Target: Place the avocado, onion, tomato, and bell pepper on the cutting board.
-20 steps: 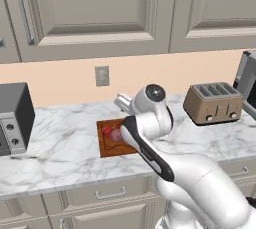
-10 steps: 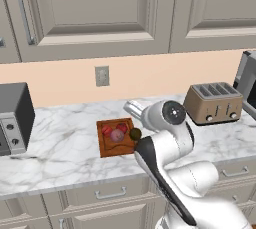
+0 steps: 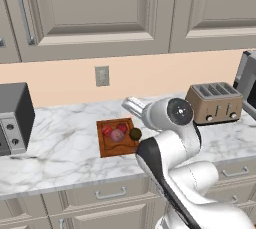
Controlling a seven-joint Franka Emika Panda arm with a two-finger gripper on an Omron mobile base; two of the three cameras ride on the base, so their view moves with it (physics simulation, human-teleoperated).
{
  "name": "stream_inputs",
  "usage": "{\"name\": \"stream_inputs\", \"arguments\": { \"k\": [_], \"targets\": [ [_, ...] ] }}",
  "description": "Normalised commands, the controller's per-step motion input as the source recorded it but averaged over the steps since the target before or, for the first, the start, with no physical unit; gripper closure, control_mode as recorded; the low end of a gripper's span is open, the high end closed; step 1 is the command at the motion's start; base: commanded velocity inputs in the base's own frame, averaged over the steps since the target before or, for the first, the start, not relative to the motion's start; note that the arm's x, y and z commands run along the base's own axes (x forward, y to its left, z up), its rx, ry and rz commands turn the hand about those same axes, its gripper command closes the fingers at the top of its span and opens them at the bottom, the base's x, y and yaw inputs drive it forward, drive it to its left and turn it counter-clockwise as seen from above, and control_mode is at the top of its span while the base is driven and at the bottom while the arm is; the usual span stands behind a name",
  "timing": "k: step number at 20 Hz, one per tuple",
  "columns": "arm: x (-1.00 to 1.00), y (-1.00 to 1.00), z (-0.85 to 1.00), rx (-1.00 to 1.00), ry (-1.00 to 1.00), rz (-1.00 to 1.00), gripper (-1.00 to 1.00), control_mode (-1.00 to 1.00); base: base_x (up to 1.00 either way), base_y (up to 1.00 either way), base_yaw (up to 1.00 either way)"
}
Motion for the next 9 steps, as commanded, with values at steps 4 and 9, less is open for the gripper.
{"name": "stream_inputs", "arguments": {
  "k": [4,9],
  "targets": [
    [-0.28,-0.05,0.17,0.07,-0.17,0.01,-1.0,-1.0,0.0,0.0,0.0],
    [-0.5,0.08,0.22,0.0,-0.39,0.01,-1.0,-1.0,0.0,0.0,0.0]
  ]
}}
